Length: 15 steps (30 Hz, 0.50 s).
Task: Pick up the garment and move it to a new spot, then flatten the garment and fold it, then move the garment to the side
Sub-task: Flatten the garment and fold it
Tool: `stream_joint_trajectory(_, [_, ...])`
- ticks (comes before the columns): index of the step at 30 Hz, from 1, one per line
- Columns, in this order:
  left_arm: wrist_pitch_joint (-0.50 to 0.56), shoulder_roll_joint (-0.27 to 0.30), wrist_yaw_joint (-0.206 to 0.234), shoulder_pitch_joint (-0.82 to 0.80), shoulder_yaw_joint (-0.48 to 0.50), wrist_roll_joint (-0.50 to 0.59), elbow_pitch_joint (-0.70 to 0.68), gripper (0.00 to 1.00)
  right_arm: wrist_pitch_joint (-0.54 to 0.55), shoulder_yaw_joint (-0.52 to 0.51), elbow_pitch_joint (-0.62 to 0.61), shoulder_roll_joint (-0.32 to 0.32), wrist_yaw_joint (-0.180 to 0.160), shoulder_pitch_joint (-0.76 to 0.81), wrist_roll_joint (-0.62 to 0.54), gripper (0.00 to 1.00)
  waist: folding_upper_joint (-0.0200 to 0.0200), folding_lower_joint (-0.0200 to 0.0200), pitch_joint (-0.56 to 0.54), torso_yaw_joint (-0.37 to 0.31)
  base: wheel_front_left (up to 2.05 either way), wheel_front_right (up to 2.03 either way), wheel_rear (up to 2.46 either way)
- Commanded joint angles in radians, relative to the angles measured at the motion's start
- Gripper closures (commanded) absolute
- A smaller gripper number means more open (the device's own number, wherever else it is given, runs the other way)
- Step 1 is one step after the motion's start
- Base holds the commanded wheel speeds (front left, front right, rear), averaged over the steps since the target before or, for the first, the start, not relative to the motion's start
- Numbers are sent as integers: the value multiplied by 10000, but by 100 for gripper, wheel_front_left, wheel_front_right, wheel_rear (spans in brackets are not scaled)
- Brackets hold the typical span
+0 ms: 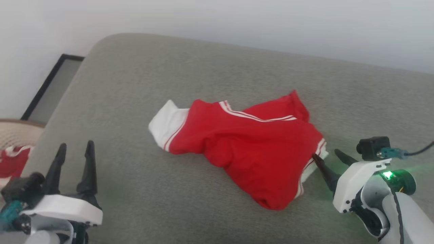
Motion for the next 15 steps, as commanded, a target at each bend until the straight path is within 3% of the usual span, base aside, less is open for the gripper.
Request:
stream_joint_trajectory(1, [-48, -239, -178, 123, 239, 249, -54, 0, 320, 6, 181, -25, -3, -88, 31, 0, 0, 0, 110, 340, 0, 0, 0])
stream_joint_trajectory(11, [-50, -2040, -1339, 474, 2023, 1850, -439, 0, 2705, -186, 1457, 292, -2, -502, -499, 0, 0, 0, 269, 1077, 0, 0, 0])
stream_joint_trajectory(12, [-50, -2208, -1455, 519, 2153, 1966, -414, 0, 2823, -173, 1518, 329, -2, -539, -572, 21, 0, 0, 276, 1121, 0, 0, 0])
stream_joint_trajectory(13, [-50, -2354, -1559, 531, 2293, 2030, -409, 0, 2894, -111, 1513, 363, 0, -600, -632, 100, 0, 0, 280, 1148, 0, 0, 0])
stream_joint_trajectory(15, [-49, -2677, -1746, 528, 2641, 2146, -468, 0, 3002, -84, 1552, 407, 0, -677, -682, 100, 0, 0, 283, 1176, 0, 0, 0])
